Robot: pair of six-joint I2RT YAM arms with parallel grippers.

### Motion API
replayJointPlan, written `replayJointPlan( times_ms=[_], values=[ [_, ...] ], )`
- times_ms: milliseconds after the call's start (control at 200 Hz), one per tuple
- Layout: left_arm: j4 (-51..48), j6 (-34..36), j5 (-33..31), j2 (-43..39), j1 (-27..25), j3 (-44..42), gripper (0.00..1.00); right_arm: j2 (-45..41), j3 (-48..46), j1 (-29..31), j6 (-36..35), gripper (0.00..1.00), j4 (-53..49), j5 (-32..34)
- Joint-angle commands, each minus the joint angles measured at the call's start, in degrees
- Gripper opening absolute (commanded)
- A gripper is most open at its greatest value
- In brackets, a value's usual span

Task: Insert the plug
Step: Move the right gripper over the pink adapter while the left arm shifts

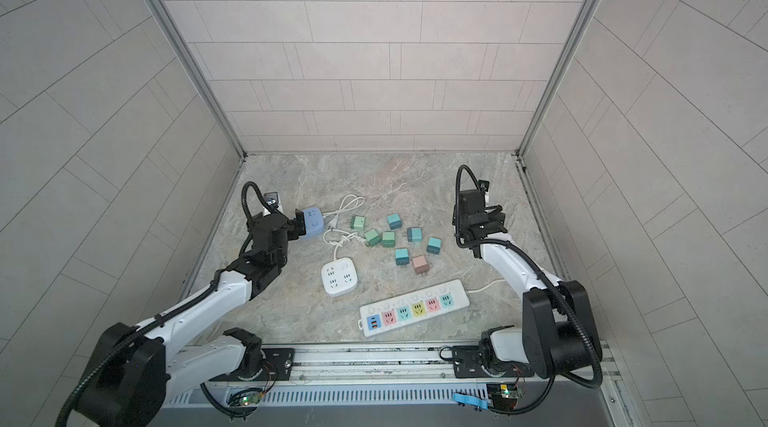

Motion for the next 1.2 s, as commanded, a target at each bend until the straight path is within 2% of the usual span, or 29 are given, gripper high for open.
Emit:
replayJointPlan(
  times_ms=[0, 60, 80, 115, 190, 240, 325, 425, 495, 565, 701, 906, 1006, 1081, 1136, 1196],
  values=[
    [-0.9, -2.1, 4.1, -1.3, 0.0, -1.1, 1.0, -4.1, -2.0, 0.0, 10.1, 0.99, -4.3, 12.2],
    [-0.3, -0.6, 8.8, -0.2, 0.0, -0.5, 1.0, -5.3, -2.9, -0.1, 24.4, 1.0, -13.1, 17.5],
    [-0.6, -0.3, 9.2, 0.4, 0.0, 0.0, 1.0, -5.6, -3.2, -0.1, 26.0, 0.99, -14.6, 18.0],
    [-1.7, -0.7, 7.8, 1.2, 0.0, 0.9, 1.0, -6.5, -3.4, -0.1, 24.4, 0.99, -14.7, 16.3],
    [-2.0, -2.7, 2.0, 2.2, 0.0, 1.2, 1.0, -8.4, -6.0, 0.1, 17.8, 1.0, -7.3, 9.6],
    [-1.9, -3.3, 0.7, 1.7, 0.0, 0.9, 1.0, -9.3, -6.1, 0.4, 17.9, 1.0, -8.0, 10.3],
    [-1.6, -4.1, 3.1, -1.1, 0.0, -0.8, 1.0, -11.4, -6.7, 0.5, 19.0, 0.99, -10.6, 11.1],
    [0.9, -6.8, 4.2, -5.4, 0.0, -5.0, 1.0, -16.3, -10.6, 0.5, 18.1, 0.99, -9.2, 9.0],
    [3.0, -14.2, -0.3, -7.2, 0.2, -8.9, 1.0, -19.7, -13.3, 0.7, 17.1, 1.0, -6.5, 7.4],
    [3.9, -16.1, -1.5, -8.6, 0.3, -10.4, 1.0, -21.4, -14.5, 0.7, 16.8, 1.0, -5.5, 7.1],
    [-2.6, -16.1, -3.0, -11.5, 0.7, -8.8, 1.0, -21.1, -14.9, 0.7, 17.2, 1.0, -4.7, 6.6],
    [-5.9, -20.3, -6.9, -17.1, 2.0, -10.7, 1.0, -19.1, -18.4, 0.9, 13.2, 0.97, 7.5, -1.4],
    [-3.6, -18.8, -1.7, -19.3, 2.6, -13.2, 1.0, -20.0, -20.2, 2.8, 10.3, 0.97, 13.5, -2.7],
    [1.5, -15.1, 6.6, -18.6, 2.5, -14.4, 0.95, -20.8, -17.1, 3.2, 11.4, 0.98, 6.5, -6.7],
    [3.0, -13.9, 10.6, -18.1, 2.5, -14.3, 0.92, -20.8, -14.3, 3.7, 12.4, 0.97, 1.1, -12.7],
    [3.4, -13.5, 13.3, -15.1, 2.5, -13.6, 0.91, -20.5, -13.0, 5.3, 13.4, 0.89, -0.6, -17.6]
  ],
)
